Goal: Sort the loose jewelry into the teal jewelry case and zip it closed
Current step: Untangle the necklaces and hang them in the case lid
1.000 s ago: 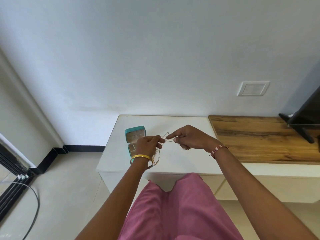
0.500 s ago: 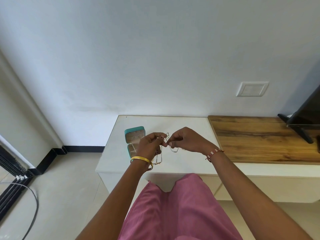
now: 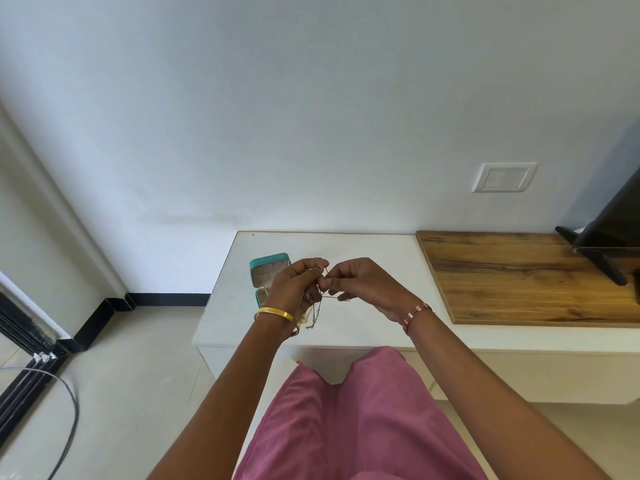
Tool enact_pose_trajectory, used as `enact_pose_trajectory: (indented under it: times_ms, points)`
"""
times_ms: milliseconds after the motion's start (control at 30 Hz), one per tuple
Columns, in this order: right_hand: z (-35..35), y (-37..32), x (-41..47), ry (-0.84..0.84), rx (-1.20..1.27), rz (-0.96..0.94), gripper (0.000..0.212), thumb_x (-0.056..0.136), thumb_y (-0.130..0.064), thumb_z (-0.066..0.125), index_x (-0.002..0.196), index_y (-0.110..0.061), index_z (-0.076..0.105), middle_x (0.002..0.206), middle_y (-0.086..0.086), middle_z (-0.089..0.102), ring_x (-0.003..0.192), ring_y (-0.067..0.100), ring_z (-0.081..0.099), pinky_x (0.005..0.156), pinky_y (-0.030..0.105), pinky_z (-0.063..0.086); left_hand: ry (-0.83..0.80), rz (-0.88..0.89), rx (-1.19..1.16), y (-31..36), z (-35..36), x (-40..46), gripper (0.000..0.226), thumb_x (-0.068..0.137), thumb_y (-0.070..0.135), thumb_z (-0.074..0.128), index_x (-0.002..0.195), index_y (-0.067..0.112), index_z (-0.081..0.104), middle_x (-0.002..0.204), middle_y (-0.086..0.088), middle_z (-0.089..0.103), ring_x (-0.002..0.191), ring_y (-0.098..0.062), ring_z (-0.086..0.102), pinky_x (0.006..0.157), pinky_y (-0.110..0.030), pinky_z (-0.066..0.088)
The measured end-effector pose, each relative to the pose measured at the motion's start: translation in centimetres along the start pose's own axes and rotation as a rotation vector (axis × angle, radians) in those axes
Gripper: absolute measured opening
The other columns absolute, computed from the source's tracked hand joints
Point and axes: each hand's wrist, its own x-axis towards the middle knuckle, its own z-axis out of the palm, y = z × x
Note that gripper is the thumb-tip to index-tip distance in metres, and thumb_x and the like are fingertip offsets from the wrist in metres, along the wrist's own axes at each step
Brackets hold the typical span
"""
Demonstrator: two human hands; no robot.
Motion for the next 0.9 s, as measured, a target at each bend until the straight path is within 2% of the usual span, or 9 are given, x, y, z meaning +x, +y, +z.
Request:
enact_pose_trajectory:
  times_ms: [167, 300, 400, 533, 733, 900]
  points:
    - [-0.04, 0.07, 0.04, -0.047, 0.126, 0.0, 0.015, 0.089, -0.009, 0.056, 0.076, -0.01, 0.063, 0.078, 0.006, 0.066, 0.078, 0.017, 0.06, 0.077, 0.029, 0.047, -0.003, -0.036, -0.086, 0.31, -0.09, -0.2, 0.023, 0.092, -0.002, 0.043, 0.08, 0.007, 0.06, 0.042, 0.0, 0.056, 0.032, -0.006, 0.043, 0.041, -0.014, 0.037]
    - [-0.5, -0.18, 0.0, -0.044, 0.397, -0.001, 0.026, 0.089, 0.003, 0.043, 0.07, -0.006, 0.058, 0.064, 0.009, 0.067, 0.061, 0.019, 0.063, 0.072, 0.03, 0.053, 0.019, -0.054, -0.11, 0.07, -0.29, -0.22, 0.024, 0.092, -0.001, 0.044, 0.078, 0.006, 0.062, 0.045, -0.001, 0.058, 0.034, -0.007, 0.044, 0.042, -0.014, 0.04]
    - [-0.73, -0.46, -0.07, -0.056, 0.453, -0.006, 0.027, 0.088, 0.005, 0.04, 0.068, -0.004, 0.055, 0.053, 0.007, 0.061, 0.051, 0.019, 0.059, 0.068, 0.031, 0.054, 0.016, -0.072, -0.129, -0.09, -0.33, -0.29, 0.024, 0.091, -0.001, 0.044, 0.078, 0.005, 0.062, 0.045, -0.002, 0.058, 0.034, -0.007, 0.043, 0.042, -0.014, 0.04]
    - [-0.64, -0.33, -0.04, -0.002, 0.339, 0.018, 0.025, 0.089, 0.001, 0.046, 0.068, -0.005, 0.059, 0.044, 0.002, 0.051, 0.04, 0.013, 0.047, 0.069, 0.036, 0.052, 0.013, -0.081, -0.135, 0.02, -0.23, -0.48, 0.024, 0.092, 0.0, 0.044, 0.078, 0.006, 0.063, 0.046, -0.001, 0.058, 0.034, -0.007, 0.041, 0.041, -0.014, 0.039]
    - [-0.12, -0.2, -0.28, 0.028, 0.046, -0.003, 0.007, 0.086, -0.011, 0.061, 0.081, -0.009, 0.064, 0.052, 0.0, 0.047, 0.043, 0.005, 0.043, 0.055, 0.022, 0.048, -0.011, -0.156, -0.246, 0.3, -0.29, -0.51, 0.019, 0.09, 0.009, 0.047, 0.083, 0.005, 0.064, 0.048, 0.0, 0.055, 0.033, -0.007, 0.036, 0.038, -0.013, 0.034]
    - [-0.35, -0.09, -0.1, 0.045, -0.017, -0.05, 0.007, 0.084, -0.012, 0.066, 0.089, -0.009, 0.07, 0.055, 0.003, 0.043, 0.047, 0.008, 0.036, 0.049, 0.018, 0.036, -0.05, -0.233, -0.297, 0.28, -0.4, -0.78, 0.021, 0.091, 0.013, 0.046, 0.085, 0.005, 0.064, 0.048, 0.001, 0.055, 0.034, -0.006, 0.035, 0.038, -0.014, 0.035]
